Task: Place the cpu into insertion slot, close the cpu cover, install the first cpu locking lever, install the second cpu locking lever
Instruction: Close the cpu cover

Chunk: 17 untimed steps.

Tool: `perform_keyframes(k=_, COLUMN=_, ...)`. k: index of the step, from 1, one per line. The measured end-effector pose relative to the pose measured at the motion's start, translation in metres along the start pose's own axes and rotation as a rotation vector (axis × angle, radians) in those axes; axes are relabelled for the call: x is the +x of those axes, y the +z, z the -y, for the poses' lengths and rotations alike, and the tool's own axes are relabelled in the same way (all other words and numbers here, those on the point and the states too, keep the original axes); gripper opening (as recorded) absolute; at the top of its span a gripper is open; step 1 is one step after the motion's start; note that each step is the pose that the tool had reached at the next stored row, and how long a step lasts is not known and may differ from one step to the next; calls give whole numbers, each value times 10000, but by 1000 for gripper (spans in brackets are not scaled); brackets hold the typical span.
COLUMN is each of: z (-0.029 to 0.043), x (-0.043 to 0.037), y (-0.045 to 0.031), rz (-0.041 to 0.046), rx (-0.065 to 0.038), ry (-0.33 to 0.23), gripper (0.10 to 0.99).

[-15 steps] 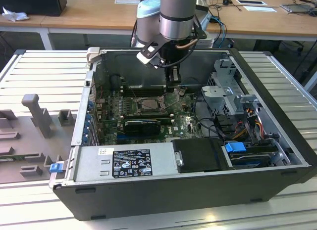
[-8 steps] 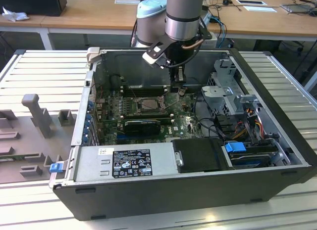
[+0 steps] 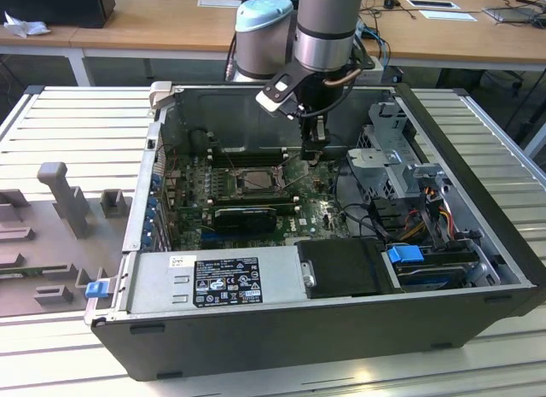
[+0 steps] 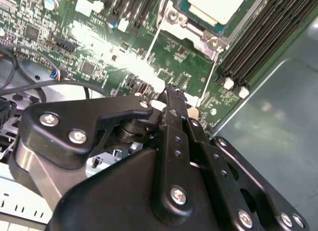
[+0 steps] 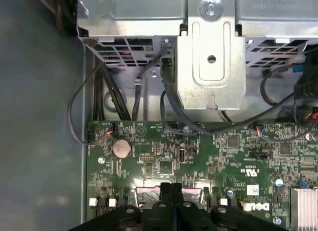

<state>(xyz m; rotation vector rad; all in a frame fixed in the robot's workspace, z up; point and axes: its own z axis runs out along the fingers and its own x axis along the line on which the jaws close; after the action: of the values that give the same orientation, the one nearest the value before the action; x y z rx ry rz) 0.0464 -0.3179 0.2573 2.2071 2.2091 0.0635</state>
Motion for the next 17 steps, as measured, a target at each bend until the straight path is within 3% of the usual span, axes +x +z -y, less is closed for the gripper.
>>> perform_keyframes(k=10, z=-81, x=-1, y=21, rz=-2, rx=0, ry=1, gripper=106)
perform_keyframes(k=17, z=-194, x=-1, y=77, rz=-2, rx=0, ry=0, gripper=106)
